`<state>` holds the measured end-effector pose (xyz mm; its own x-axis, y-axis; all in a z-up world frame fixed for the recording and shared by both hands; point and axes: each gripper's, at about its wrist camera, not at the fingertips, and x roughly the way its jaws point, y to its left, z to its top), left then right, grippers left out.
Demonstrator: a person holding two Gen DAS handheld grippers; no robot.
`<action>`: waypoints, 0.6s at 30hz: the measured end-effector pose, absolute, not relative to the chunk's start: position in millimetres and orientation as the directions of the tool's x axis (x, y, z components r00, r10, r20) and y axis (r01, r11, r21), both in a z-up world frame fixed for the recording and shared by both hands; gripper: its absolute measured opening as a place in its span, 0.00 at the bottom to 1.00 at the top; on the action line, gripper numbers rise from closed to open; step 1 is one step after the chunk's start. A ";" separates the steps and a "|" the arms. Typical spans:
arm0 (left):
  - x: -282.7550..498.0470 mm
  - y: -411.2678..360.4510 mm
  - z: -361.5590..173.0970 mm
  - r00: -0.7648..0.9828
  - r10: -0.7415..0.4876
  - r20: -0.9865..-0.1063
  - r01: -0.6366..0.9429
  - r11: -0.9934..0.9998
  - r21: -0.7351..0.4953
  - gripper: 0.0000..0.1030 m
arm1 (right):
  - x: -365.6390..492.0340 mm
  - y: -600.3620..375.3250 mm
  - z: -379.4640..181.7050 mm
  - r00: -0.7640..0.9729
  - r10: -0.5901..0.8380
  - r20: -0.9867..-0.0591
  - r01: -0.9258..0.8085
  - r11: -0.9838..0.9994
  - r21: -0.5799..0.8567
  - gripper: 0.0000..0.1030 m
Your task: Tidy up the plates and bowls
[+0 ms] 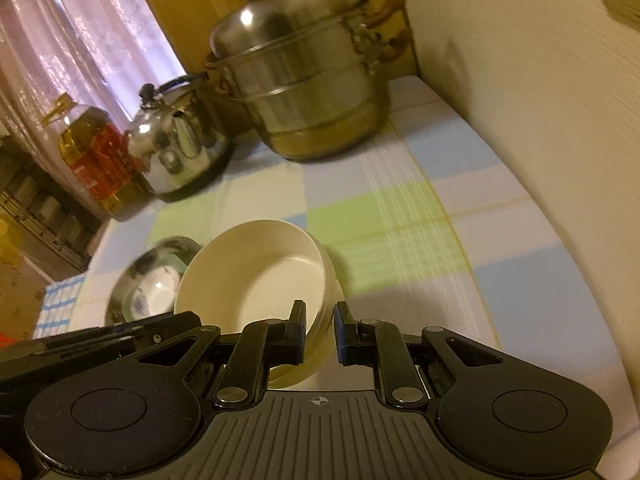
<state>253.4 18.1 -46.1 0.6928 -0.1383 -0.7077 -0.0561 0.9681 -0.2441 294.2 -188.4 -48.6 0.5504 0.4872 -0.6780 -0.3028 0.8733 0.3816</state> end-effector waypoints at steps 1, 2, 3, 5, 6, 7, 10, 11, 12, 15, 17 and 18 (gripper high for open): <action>255.3 23.1 -44.4 0.698 -0.132 -0.704 -0.065 0.967 -0.245 0.15 | 297.9 -184.9 -46.8 0.551 0.494 -0.673 -0.310 0.869 0.385 0.14; 257.4 28.0 -43.1 0.702 -0.125 -0.701 -0.074 0.966 -0.246 0.15 | 301.5 -180.7 -44.2 0.552 0.501 -0.667 -0.318 0.866 0.387 0.14; 259.7 32.3 -42.3 0.704 -0.120 -0.700 -0.082 0.965 -0.248 0.15 | 305.2 -176.4 -42.1 0.552 0.507 -0.662 -0.325 0.862 0.389 0.14; 265.2 42.2 -41.3 0.706 -0.111 -0.700 -0.101 0.962 -0.255 0.15 | 313.3 -167.8 -38.8 0.549 0.519 -0.655 -0.335 0.855 0.396 0.14; 267.6 46.4 -41.2 0.707 -0.108 -0.699 -0.109 0.960 -0.258 0.15 | 316.7 -163.8 -37.8 0.548 0.524 -0.652 -0.340 0.852 0.399 0.14; 270.2 50.8 -41.3 0.707 -0.102 -0.700 -0.118 0.959 -0.259 0.15 | 320.3 -159.5 -37.2 0.546 0.529 -0.649 -0.345 0.849 0.401 0.14; 276.1 59.0 -43.3 0.707 -0.089 -0.702 -0.134 0.957 -0.256 0.14 | 329.5 -148.8 -39.3 0.539 0.536 -0.650 -0.353 0.844 0.403 0.14; 279.0 61.4 -45.2 0.705 -0.086 -0.704 -0.138 0.957 -0.255 0.15 | 331.9 -146.7 -40.3 0.536 0.537 -0.651 -0.352 0.844 0.405 0.14; 281.3 63.1 -46.8 0.702 -0.083 -0.707 -0.143 0.957 -0.254 0.14 | 335.1 -144.3 -42.3 0.533 0.538 -0.653 -0.350 0.843 0.408 0.14; 288.8 67.2 -52.7 0.695 -0.077 -0.715 -0.151 0.956 -0.250 0.14 | 342.9 -139.1 -47.8 0.524 0.537 -0.661 -0.341 0.843 0.415 0.14; 293.4 69.0 -57.3 0.686 -0.076 -0.723 -0.157 0.956 -0.249 0.14 | 346.5 -136.3 -51.1 0.523 0.533 -0.665 -0.342 0.846 0.409 0.14; 295.6 69.9 -59.6 0.683 -0.077 -0.727 -0.158 0.955 -0.249 0.14 | 349.1 -134.2 -52.8 0.521 0.529 -0.670 -0.338 0.848 0.407 0.14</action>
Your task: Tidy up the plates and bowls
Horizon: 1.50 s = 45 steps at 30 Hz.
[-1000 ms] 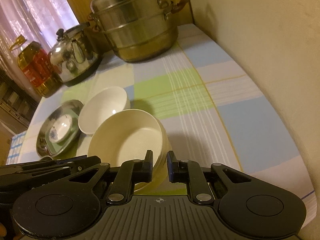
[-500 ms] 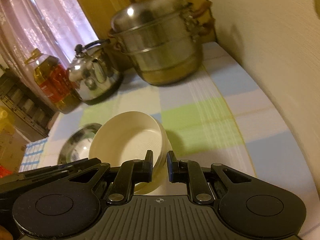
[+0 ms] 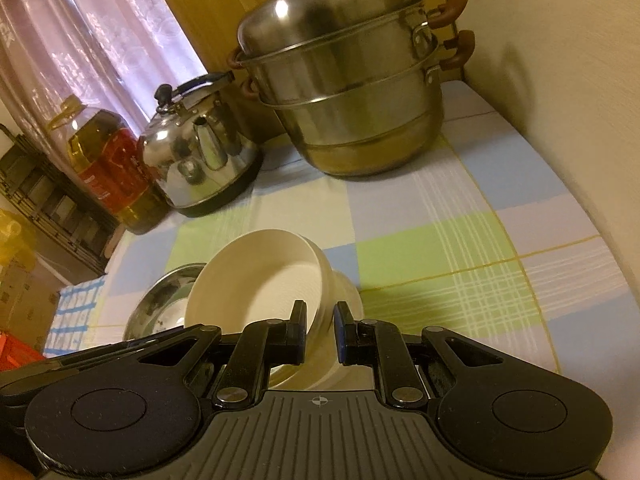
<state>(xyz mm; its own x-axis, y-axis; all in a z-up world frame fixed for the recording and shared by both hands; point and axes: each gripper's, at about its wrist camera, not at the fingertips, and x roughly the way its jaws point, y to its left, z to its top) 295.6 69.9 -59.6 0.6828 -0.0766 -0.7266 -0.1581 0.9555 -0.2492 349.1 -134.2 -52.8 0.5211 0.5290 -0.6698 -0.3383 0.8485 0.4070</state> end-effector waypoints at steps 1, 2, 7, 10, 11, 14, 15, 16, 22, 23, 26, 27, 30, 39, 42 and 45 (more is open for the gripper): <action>296.9 69.9 -61.2 0.680 -0.076 -0.730 -0.160 0.956 -0.248 0.15 | 351.2 -132.6 -54.5 0.520 0.527 -0.672 -0.335 0.850 0.408 0.14; 298.3 70.8 -63.1 0.676 -0.074 -0.733 -0.161 0.956 -0.246 0.14 | 351.9 -132.7 -56.2 0.519 0.528 -0.672 -0.335 0.849 0.408 0.14; 304.9 74.5 -71.7 0.661 -0.076 -0.746 -0.165 0.956 -0.244 0.15 | 357.5 -128.2 -66.5 0.509 0.522 -0.684 -0.328 0.853 0.407 0.14; 307.4 76.5 -75.3 0.655 -0.077 -0.752 -0.165 0.956 -0.242 0.15 | 360.8 -125.8 -71.7 0.500 0.520 -0.692 -0.320 0.854 0.410 0.14; 308.2 77.1 -76.7 0.653 -0.078 -0.754 -0.165 0.956 -0.242 0.15 | 361.8 -125.4 -73.3 0.497 0.522 -0.693 -0.319 0.853 0.413 0.15; 310.6 77.6 -79.3 0.648 -0.082 -0.757 -0.163 0.956 -0.243 0.15 | 364.6 -124.3 -76.9 0.492 0.517 -0.700 -0.312 0.856 0.413 0.15; 311.3 77.3 -80.1 0.646 -0.083 -0.759 -0.162 0.957 -0.242 0.15 | 365.3 -124.2 -78.0 0.492 0.514 -0.702 -0.309 0.857 0.411 0.15; 312.1 76.8 -81.1 0.644 -0.083 -0.761 -0.160 0.957 -0.240 0.15 | 366.1 -124.2 -79.2 0.490 0.512 -0.705 -0.307 0.859 0.410 0.15; 314.6 76.0 -86.2 0.635 -0.088 -0.767 -0.153 0.960 -0.236 0.15 | 368.3 -125.6 -85.4 0.480 0.504 -0.718 -0.292 0.863 0.412 0.15; 315.0 76.4 -86.7 0.635 -0.089 -0.768 -0.151 0.960 -0.236 0.15 | 368.5 -125.7 -86.3 0.478 0.504 -0.720 -0.290 0.864 0.412 0.15; 316.3 77.0 -86.6 0.633 -0.093 -0.768 -0.149 0.960 -0.239 0.15 | 369.2 -126.3 -87.5 0.476 0.504 -0.721 -0.282 0.864 0.418 0.15; 316.5 77.1 -86.4 0.633 -0.094 -0.768 -0.148 0.960 -0.240 0.15 | 369.4 -127.0 -87.5 0.476 0.506 -0.720 -0.277 0.863 0.423 0.15; 316.4 77.3 -86.2 0.631 -0.098 -0.769 -0.149 0.958 -0.245 0.15 | 370.5 -128.6 -87.7 0.472 0.511 -0.718 -0.265 0.859 0.437 0.15; 309.8 76.3 -75.2 0.654 -0.093 -0.751 -0.143 0.959 -0.244 0.14 | 364.9 -129.5 -78.8 0.501 0.504 -0.703 -0.269 0.863 0.427 0.25; 302.8 75.9 -67.3 0.663 -0.102 -0.741 -0.135 0.958 -0.253 0.15 | 359.2 -133.7 -72.7 0.521 0.508 -0.686 -0.275 0.861 0.428 0.43; 291.6 75.1 -57.7 0.673 -0.116 -0.731 -0.121 0.957 -0.264 0.17 | 351.5 -139.4 -66.2 0.528 0.517 -0.674 -0.276 0.854 0.440 0.45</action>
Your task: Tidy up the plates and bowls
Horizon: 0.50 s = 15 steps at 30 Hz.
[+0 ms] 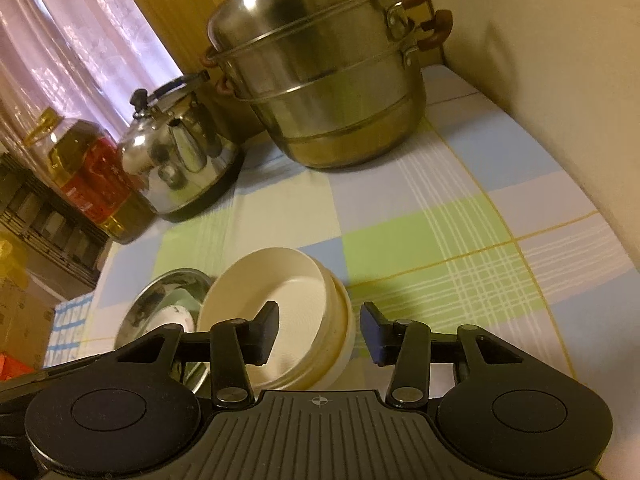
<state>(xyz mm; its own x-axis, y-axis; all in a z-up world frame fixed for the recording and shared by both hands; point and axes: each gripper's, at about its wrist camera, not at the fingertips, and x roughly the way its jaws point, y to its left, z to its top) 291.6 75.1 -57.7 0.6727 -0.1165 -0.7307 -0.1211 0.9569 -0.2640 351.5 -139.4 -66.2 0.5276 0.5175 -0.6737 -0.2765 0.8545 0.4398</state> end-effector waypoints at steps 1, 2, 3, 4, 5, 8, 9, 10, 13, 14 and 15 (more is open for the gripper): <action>286.6 74.3 -54.1 0.677 -0.120 -0.726 -0.114 0.957 -0.265 0.18 | 347.9 -142.1 -63.9 0.530 0.520 -0.670 -0.277 0.853 0.443 0.46; 281.0 73.1 -50.3 0.681 -0.121 -0.722 -0.109 0.958 -0.264 0.19 | 343.9 -144.9 -62.0 0.532 0.522 -0.667 -0.278 0.851 0.445 0.48; 275.4 72.0 -47.4 0.684 -0.123 -0.719 -0.104 0.959 -0.263 0.19 | 340.7 -147.2 -59.8 0.533 0.524 -0.664 -0.280 0.850 0.446 0.49; 268.5 70.6 -43.9 0.686 -0.125 -0.716 -0.098 0.960 -0.262 0.20 | 335.9 -150.4 -57.7 0.535 0.525 -0.662 -0.281 0.849 0.447 0.52; 263.1 69.8 -41.8 0.686 -0.128 -0.716 -0.095 0.960 -0.262 0.21 | 331.9 -152.9 -56.1 0.536 0.527 -0.659 -0.283 0.848 0.448 0.54; 243.3 68.3 -36.3 0.685 -0.135 -0.716 -0.089 0.960 -0.267 0.21 | 316.0 -163.4 -51.6 0.538 0.535 -0.652 -0.290 0.843 0.453 0.58; 234.8 67.9 -34.6 0.685 -0.141 -0.715 -0.084 0.959 -0.270 0.22 | 310.7 -166.7 -50.6 0.537 0.537 -0.651 -0.292 0.842 0.453 0.58; 227.6 67.9 -32.8 0.684 -0.143 -0.715 -0.082 0.959 -0.271 0.22 | 304.5 -170.6 -49.8 0.536 0.537 -0.651 -0.292 0.842 0.454 0.59; 204.4 67.1 -28.5 0.684 -0.149 -0.715 -0.077 0.959 -0.273 0.22 | 285.7 -181.0 -48.0 0.529 0.545 -0.650 -0.297 0.837 0.460 0.60; 195.5 66.8 -27.7 0.683 -0.150 -0.715 -0.076 0.959 -0.274 0.22 | 279.6 -183.8 -47.8 0.524 0.547 -0.653 -0.298 0.836 0.461 0.61; 186.7 66.6 -27.3 0.680 -0.150 -0.717 -0.077 0.959 -0.273 0.22 | 273.6 -186.3 -48.0 0.516 0.548 -0.659 -0.300 0.836 0.460 0.61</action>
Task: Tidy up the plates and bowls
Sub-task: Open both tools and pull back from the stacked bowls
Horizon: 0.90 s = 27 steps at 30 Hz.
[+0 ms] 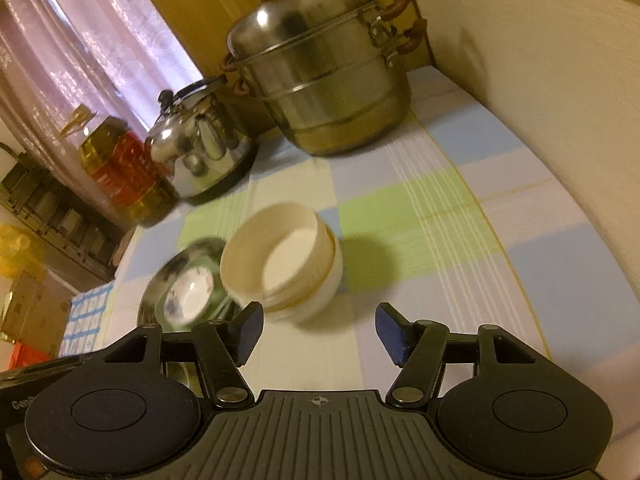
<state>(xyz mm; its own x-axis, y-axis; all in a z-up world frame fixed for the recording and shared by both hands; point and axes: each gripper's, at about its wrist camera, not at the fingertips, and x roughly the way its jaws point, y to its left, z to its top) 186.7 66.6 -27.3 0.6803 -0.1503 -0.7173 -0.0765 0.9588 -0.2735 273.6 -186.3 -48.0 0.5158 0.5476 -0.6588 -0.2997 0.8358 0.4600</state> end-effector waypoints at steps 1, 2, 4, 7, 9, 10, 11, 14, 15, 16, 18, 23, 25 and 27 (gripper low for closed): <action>179.3 66.2 -27.1 0.679 -0.150 -0.718 -0.077 0.959 -0.273 0.23 | 266.9 -188.9 -48.2 0.507 0.548 -0.665 -0.302 0.836 0.459 0.62; 170.4 66.1 -26.8 0.678 -0.149 -0.720 -0.078 0.959 -0.272 0.23 | 259.5 -191.6 -48.3 0.501 0.551 -0.668 -0.305 0.834 0.459 0.63; 152.9 66.1 -26.0 0.675 -0.144 -0.724 -0.082 0.960 -0.267 0.23 | 244.5 -196.3 -48.3 0.487 0.558 -0.672 -0.319 0.830 0.458 0.66; 128.5 65.5 -25.3 0.671 -0.134 -0.729 -0.093 0.961 -0.262 0.24 | 222.2 -201.8 -48.9 0.467 0.569 -0.677 -0.341 0.822 0.456 0.70; 112.5 65.6 -26.0 0.665 -0.126 -0.736 -0.106 0.960 -0.260 0.24 | 210.4 -204.6 -50.1 0.453 0.575 -0.681 -0.352 0.817 0.457 0.71; 103.1 65.8 -26.6 0.662 -0.119 -0.740 -0.115 0.959 -0.258 0.24 | 204.5 -206.1 -51.1 0.445 0.578 -0.684 -0.356 0.815 0.457 0.71; 95.9 65.7 -27.1 0.660 -0.114 -0.743 -0.123 0.959 -0.256 0.24 | 198.5 -206.9 -52.3 0.437 0.579 -0.689 -0.359 0.814 0.457 0.72; 75.4 65.2 -30.1 0.647 -0.093 -0.756 -0.150 0.957 -0.247 0.24 | 181.0 -207.8 -56.2 0.413 0.583 -0.700 -0.372 0.809 0.455 0.72; 70.7 65.3 -31.7 0.643 -0.088 -0.760 -0.158 0.957 -0.244 0.24 | 176.4 -207.0 -57.2 0.406 0.583 -0.704 -0.376 0.808 0.453 0.72; 64.0 65.6 -33.5 0.639 -0.082 -0.765 -0.169 0.955 -0.243 0.24 | 171.1 -206.2 -58.9 0.396 0.585 -0.708 -0.380 0.806 0.454 0.72; 55.3 66.6 -36.5 0.632 -0.075 -0.771 -0.188 0.951 -0.247 0.24 | 162.5 -204.1 -62.3 0.376 0.591 -0.714 -0.392 0.800 0.455 0.72; 35.6 70.5 -46.3 0.607 -0.066 -0.792 -0.228 0.940 -0.254 0.24 | 142.0 -195.8 -72.7 0.326 0.594 -0.735 -0.422 0.787 0.449 0.73; 28.8 73.7 -50.4 0.596 -0.066 -0.800 -0.236 0.938 -0.253 0.24 | 133.9 -191.2 -76.4 0.309 0.594 -0.743 -0.431 0.784 0.447 0.73; 24.6 77.1 -53.7 0.587 -0.064 -0.807 -0.242 0.938 -0.250 0.24 | 126.6 -187.2 -79.7 0.299 0.589 -0.750 -0.440 0.783 0.440 0.72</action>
<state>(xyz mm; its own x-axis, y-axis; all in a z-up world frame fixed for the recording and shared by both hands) 24.6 77.1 -53.7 0.5870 -0.0642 -0.8070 -0.2416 0.9376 -0.2503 126.6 -187.2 -79.7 0.2994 0.5894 -0.7503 -0.4400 0.7831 0.4396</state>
